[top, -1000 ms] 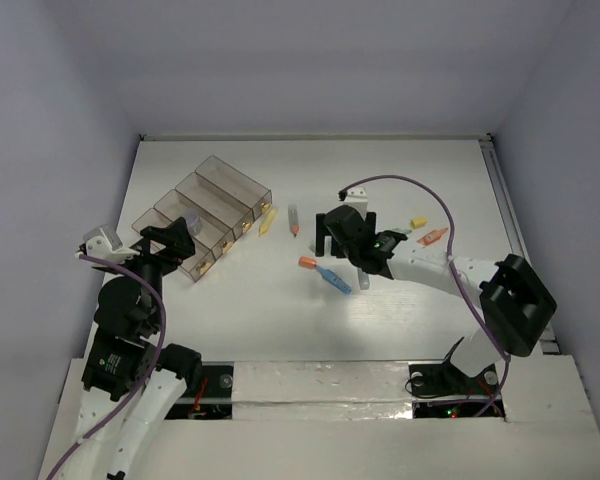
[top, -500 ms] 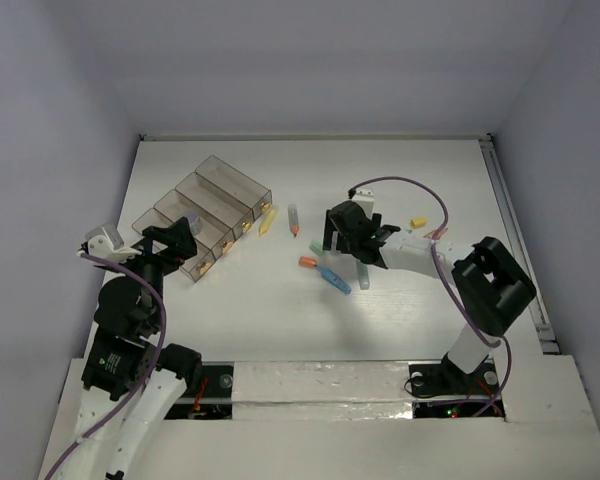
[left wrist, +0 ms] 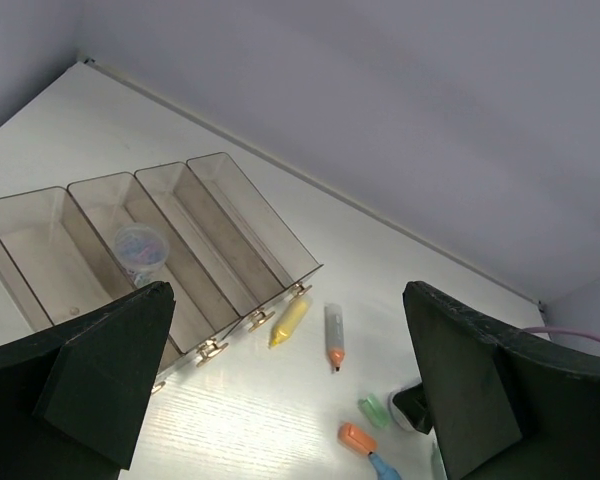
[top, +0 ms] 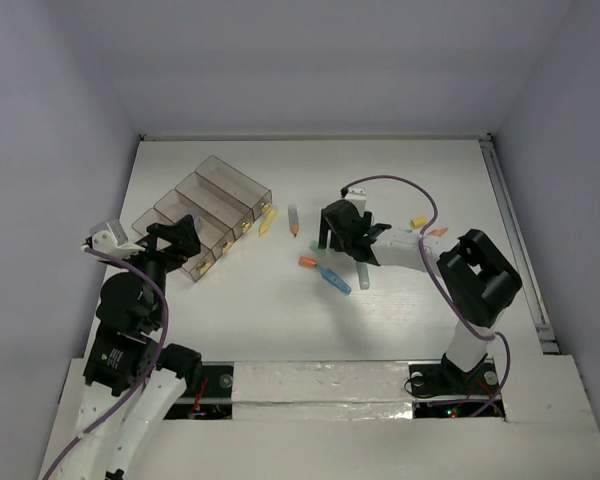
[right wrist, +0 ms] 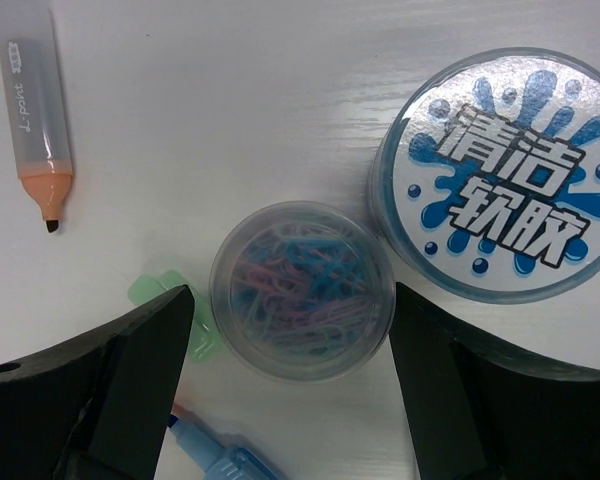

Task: Sort the stationery into containers
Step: Pick up the stationery from the center of the board, then place the stationery in the storage box.

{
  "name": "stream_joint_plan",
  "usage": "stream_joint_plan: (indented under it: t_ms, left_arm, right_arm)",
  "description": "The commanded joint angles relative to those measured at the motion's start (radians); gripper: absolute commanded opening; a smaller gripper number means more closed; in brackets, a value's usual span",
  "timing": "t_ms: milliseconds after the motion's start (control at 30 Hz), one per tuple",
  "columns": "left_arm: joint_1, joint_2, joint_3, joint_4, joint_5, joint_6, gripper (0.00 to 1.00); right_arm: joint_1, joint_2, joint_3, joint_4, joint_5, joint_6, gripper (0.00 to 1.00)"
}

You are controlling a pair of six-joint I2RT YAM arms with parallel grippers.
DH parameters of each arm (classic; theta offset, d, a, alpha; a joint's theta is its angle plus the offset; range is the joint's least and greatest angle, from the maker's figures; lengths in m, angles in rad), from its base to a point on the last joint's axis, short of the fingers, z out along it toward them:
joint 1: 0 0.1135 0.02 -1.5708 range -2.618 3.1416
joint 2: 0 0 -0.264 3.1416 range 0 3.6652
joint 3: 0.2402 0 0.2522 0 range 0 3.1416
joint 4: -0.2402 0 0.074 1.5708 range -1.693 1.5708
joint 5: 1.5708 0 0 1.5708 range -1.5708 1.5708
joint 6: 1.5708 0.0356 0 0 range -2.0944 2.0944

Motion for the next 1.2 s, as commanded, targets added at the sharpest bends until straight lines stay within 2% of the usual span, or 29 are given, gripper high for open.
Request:
stream_joint_plan:
  t_ms: [0, 133, 267, 367, 533, 733, 967, 1167]
  left_arm:
    - [-0.006, 0.012, 0.030, 0.065, 0.034, -0.010, 0.99]
    - [-0.006, 0.013, 0.057, 0.068, 0.042, -0.057, 0.99]
    - [-0.015, 0.064, 0.120, 0.132, 0.080, -0.076, 0.99]
    - [-0.015, 0.139, 0.197, 0.103, 0.077, -0.108, 0.99]
    - [0.004, 0.182, 0.232, 0.085, 0.074, -0.125, 0.99]
    - [0.036, 0.167, 0.209, 0.096, 0.072, -0.136, 0.99]
    - [0.054, 0.144, 0.199, 0.111, 0.094, -0.142, 0.99]
    - [0.054, 0.136, 0.192, 0.111, 0.082, -0.131, 0.99]
  right_arm:
    - [-0.009, 0.007, 0.049, 0.064, 0.045, -0.004, 0.82]
    - [-0.009, 0.000, 0.045, 0.074, 0.109, -0.011, 0.78]
    - [-0.009, -0.004, 0.043, 0.088, 0.112, -0.012, 0.55]
    - [-0.009, -0.010, 0.060, 0.085, 0.088, -0.027, 0.47]
    - [0.019, -0.064, 0.069, 0.157, 0.016, -0.101, 0.44]
    - [0.082, -0.066, 0.182, 0.229, -0.124, -0.170, 0.44]
    - [0.152, 0.095, 0.397, 0.294, -0.354, -0.188, 0.44]
    - [0.204, 0.243, 0.586, 0.315, -0.490, -0.198, 0.44]
